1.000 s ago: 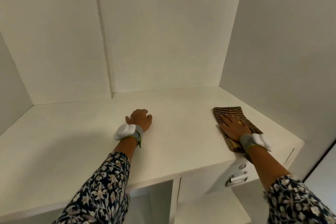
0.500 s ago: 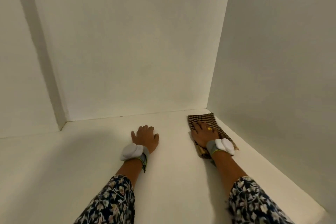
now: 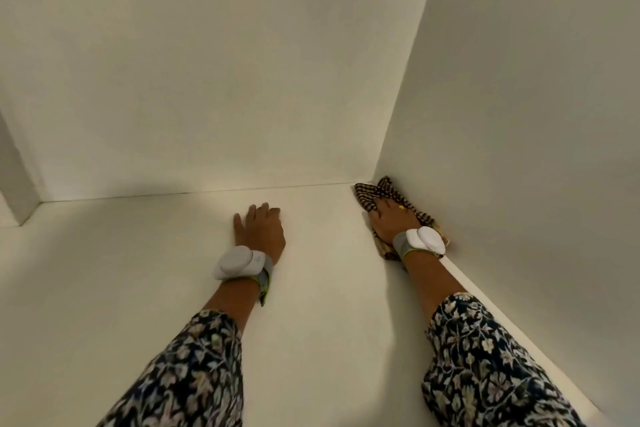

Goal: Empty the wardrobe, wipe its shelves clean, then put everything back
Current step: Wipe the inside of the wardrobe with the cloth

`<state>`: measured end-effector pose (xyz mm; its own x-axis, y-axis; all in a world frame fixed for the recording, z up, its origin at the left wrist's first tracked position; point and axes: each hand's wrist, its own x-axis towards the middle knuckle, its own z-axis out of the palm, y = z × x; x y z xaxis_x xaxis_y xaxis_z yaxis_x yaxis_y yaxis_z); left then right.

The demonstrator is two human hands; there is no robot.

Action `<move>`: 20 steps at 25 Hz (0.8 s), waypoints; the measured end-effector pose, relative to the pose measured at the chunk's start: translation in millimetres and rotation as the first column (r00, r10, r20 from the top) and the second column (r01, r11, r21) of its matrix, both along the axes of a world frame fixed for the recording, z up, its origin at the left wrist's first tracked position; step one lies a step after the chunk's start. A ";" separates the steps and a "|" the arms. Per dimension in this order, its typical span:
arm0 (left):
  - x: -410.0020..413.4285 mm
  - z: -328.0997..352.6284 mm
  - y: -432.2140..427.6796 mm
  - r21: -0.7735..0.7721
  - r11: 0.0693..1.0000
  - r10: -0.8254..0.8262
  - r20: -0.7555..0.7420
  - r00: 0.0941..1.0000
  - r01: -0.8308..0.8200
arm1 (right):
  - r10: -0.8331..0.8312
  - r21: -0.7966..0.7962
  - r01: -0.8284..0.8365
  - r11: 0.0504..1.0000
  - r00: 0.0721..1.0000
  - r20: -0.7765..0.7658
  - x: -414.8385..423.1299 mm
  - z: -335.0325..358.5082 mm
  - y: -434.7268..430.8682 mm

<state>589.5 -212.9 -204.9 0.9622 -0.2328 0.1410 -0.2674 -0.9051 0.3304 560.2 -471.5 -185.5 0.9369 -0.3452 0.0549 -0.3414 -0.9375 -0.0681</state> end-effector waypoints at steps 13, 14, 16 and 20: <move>-20.7 0.5 -112.4 0.048 0.948 -0.315 0.026 0.949 0.314 | 0.089 -0.777 0.312 0.546 0.901 0.425 -100.6 187.2 -39.1; -19.6 -1.6 -111.2 0.041 0.948 -0.316 0.023 0.948 0.315 | 0.104 -0.760 0.401 0.511 0.849 0.518 -95.1 223.9 -39.8; -18.0 -4.7 -111.5 0.032 0.948 -0.317 0.028 0.948 0.316 | 0.115 -0.699 0.503 0.508 0.765 0.634 -80.6 289.2 -42.8; -14.4 -4.1 -112.6 0.036 0.944 -0.330 0.016 0.944 0.329 | 0.113 -0.682 0.490 0.543 0.763 0.637 -22.4 328.7 -42.2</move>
<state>575.1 -325.6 -208.9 0.8279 -0.5410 0.1480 -0.5591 -0.7756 0.2930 537.8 -513.7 143.2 0.5223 -0.0362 0.8520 -0.6907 -0.6040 0.3977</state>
